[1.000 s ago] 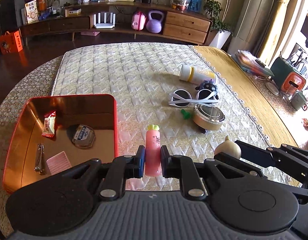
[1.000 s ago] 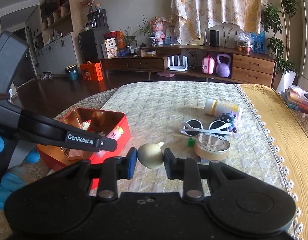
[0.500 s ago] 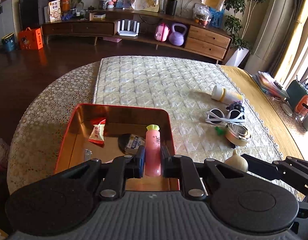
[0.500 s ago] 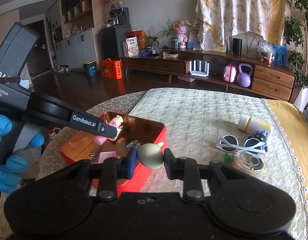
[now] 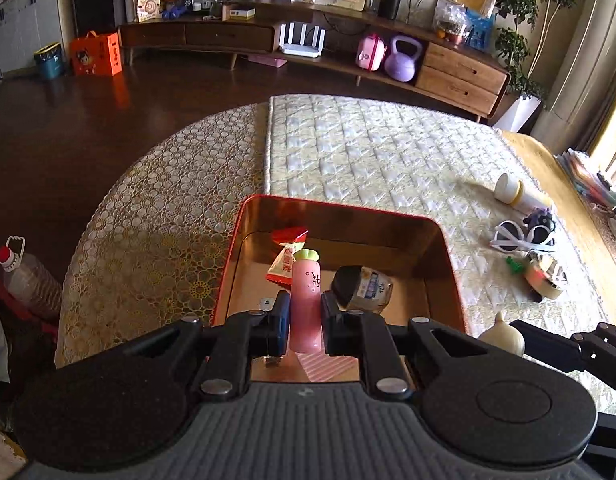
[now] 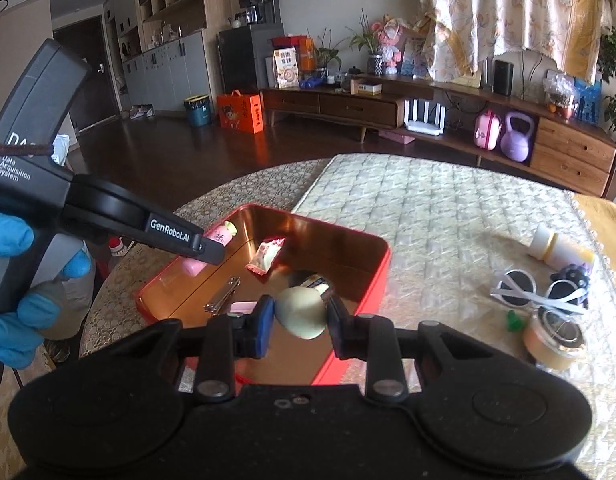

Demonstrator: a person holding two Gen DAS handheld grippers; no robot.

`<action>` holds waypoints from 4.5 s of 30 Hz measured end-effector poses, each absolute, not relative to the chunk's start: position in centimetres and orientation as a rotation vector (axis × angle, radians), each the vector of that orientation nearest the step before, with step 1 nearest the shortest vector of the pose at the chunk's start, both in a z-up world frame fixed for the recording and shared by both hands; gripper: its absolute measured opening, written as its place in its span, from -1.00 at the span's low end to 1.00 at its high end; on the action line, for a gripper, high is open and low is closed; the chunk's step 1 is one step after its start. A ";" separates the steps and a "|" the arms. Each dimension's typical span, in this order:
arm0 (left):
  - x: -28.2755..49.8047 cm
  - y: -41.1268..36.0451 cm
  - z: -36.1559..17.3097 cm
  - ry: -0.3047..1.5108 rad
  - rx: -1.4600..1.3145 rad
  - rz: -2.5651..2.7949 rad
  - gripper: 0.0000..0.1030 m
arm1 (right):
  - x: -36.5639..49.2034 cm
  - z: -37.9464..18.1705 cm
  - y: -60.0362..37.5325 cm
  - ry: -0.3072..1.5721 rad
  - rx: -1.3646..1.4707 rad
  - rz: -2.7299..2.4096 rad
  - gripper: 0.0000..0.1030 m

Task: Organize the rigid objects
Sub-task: 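Carry the lip balm and sponge into the red tin box and open both tools, then lift both tools out of the box back toward the remaining items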

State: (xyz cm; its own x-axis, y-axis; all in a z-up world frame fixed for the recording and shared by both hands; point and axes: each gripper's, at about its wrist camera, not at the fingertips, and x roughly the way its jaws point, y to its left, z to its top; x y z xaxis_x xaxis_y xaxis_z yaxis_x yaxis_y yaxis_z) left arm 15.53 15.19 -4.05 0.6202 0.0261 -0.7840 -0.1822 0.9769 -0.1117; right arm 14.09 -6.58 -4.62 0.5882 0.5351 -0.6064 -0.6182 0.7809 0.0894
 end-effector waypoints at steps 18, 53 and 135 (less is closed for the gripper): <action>20.2 14.9 -8.2 1.006 -0.126 0.090 -0.69 | 17.6 -9.3 -1.0 0.747 -0.372 0.690 -0.45; 20.5 14.7 -9.3 1.051 -0.137 0.083 -0.68 | 17.3 -8.1 -2.9 0.769 -0.236 0.680 -0.21; 31.1 -6.0 -6.8 0.940 -0.159 -0.056 0.59 | 21.3 -9.7 -24.0 0.645 -0.039 0.388 0.98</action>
State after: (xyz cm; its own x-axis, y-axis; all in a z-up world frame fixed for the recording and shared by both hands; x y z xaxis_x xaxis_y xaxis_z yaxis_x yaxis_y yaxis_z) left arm 31.09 -6.02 -6.77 0.5896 -0.1169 -0.7992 -0.0215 0.9869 -0.1601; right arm 21.28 -24.02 -9.73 0.7298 0.3401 -0.5931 -0.3641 0.9276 0.0839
